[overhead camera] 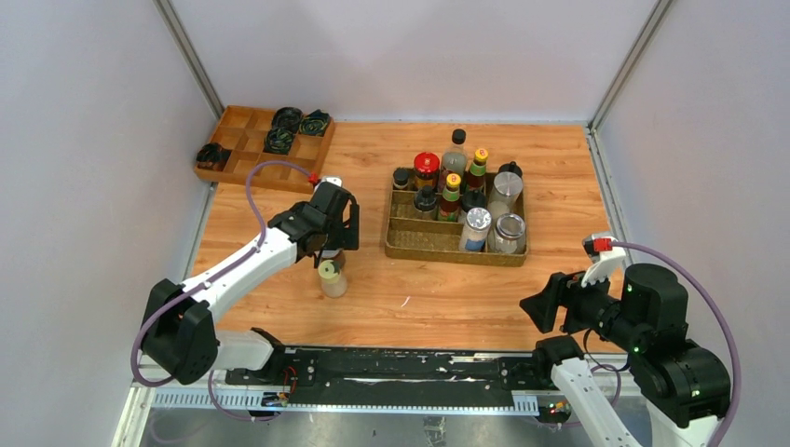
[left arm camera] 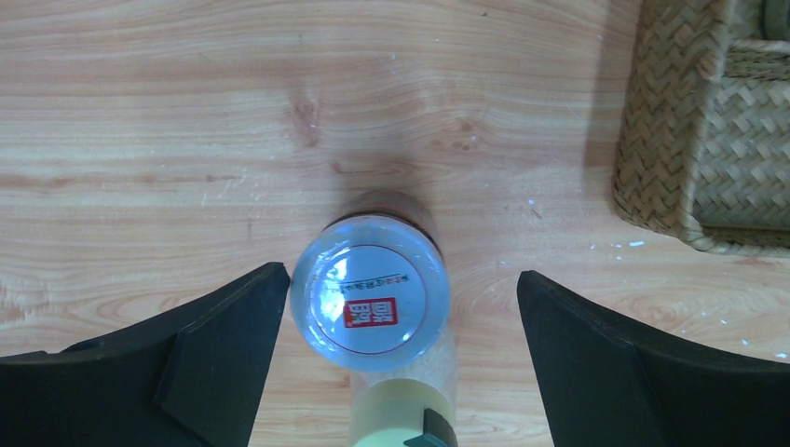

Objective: Organize the condiment bottles
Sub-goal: Pick up the bottle from the center of the board, then place the bottle in the storage box.

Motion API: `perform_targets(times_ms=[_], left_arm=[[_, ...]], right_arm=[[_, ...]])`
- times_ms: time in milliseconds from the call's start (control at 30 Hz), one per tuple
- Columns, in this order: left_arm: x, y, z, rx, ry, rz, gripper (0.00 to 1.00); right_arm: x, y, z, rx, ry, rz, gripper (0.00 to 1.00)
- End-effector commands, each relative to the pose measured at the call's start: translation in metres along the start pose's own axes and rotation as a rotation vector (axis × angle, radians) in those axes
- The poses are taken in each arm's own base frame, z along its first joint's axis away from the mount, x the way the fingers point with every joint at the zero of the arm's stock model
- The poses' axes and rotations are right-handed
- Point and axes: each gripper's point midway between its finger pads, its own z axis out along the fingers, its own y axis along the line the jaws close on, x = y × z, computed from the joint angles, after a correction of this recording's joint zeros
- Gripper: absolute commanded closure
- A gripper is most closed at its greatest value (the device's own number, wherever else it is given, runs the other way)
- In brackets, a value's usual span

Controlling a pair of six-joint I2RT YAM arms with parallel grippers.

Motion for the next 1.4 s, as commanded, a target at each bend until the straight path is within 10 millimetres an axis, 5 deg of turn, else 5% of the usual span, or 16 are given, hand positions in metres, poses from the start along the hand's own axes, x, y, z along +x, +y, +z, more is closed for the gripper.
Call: perform_targets(times_ms=[0, 300, 433, 700, 867, 1133, 1233, 1367], left_arm=[[0.021, 0.015, 0.007, -0.068, 0.040, -0.025, 0.00], [0.036, 0.013, 0.019, -0.062, 0.067, -0.033, 0.03], [0.033, 0.004, 0.033, -0.047, 0.073, -0.019, 0.24], [0.010, -0.013, 0.042, -0.001, 0.034, 0.011, 0.52], [-0.024, -0.030, 0.010, 0.098, -0.015, 0.047, 0.54], [-0.089, -0.072, -0.092, 0.293, -0.098, 0.201, 0.54], [-0.094, -0.090, -0.121, 0.384, -0.071, 0.286, 0.53], [-0.090, -0.111, -0.135, 0.447, -0.016, 0.403, 0.53]], right_arm=[[0.007, 0.003, 0.004, -0.031, 0.015, 0.012, 0.24], [0.011, 0.000, 0.008, -0.024, 0.025, 0.009, 0.24], [0.012, -0.001, 0.008, -0.021, 0.028, 0.006, 0.24], [0.014, -0.005, 0.003, 0.007, 0.035, -0.011, 0.24], [0.016, -0.008, 0.005, 0.019, 0.045, -0.012, 0.24], [0.018, -0.009, 0.012, 0.016, 0.048, 0.002, 0.24], [0.019, -0.010, 0.014, 0.017, 0.051, 0.003, 0.25], [0.019, -0.011, 0.016, 0.018, 0.053, 0.005, 0.25]])
